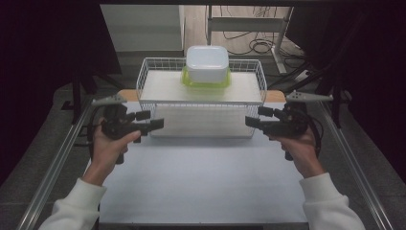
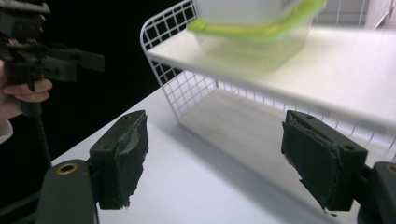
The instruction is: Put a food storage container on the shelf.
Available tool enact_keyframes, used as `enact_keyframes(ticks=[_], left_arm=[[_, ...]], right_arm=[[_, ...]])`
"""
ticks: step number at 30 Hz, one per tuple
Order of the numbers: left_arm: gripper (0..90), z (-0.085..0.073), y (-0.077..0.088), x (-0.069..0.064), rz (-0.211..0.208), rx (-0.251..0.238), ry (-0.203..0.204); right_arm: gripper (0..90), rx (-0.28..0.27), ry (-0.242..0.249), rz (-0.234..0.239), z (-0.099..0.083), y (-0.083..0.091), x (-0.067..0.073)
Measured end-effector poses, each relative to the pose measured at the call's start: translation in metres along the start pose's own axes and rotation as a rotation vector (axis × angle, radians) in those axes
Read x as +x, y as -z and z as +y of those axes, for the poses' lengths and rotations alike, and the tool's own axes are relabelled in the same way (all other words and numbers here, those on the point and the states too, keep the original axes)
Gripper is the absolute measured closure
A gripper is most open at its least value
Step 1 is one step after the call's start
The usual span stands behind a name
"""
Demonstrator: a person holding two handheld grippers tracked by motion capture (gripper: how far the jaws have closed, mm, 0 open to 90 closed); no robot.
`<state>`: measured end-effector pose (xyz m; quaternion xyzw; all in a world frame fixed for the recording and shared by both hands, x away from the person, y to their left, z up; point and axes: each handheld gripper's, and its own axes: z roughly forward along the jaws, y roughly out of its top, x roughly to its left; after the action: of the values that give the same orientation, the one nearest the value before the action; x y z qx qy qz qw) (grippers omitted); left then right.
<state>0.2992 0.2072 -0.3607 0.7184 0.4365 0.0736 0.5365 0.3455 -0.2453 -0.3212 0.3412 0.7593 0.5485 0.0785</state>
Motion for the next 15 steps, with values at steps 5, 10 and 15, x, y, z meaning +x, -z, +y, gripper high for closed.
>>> enact_keyframes(ticks=[5, 10, 15], left_arm=[[25.2, -0.042, -0.003, 0.008, 0.05, 0.042, 0.016], [25.1, -0.087, -0.012, 0.014, 0.074, 0.105, 0.037], [25.3, -0.104, -0.017, 0.013, 0.096, 0.139, 0.003]], right_arm=[[21.0, 0.014, -0.006, 0.007, -0.039, 0.001, 0.0], [19.6, 0.062, 0.02, -0.013, -0.077, 0.001, 0.001], [19.2, 0.124, -0.016, -0.037, -0.115, -0.003, -0.005]])
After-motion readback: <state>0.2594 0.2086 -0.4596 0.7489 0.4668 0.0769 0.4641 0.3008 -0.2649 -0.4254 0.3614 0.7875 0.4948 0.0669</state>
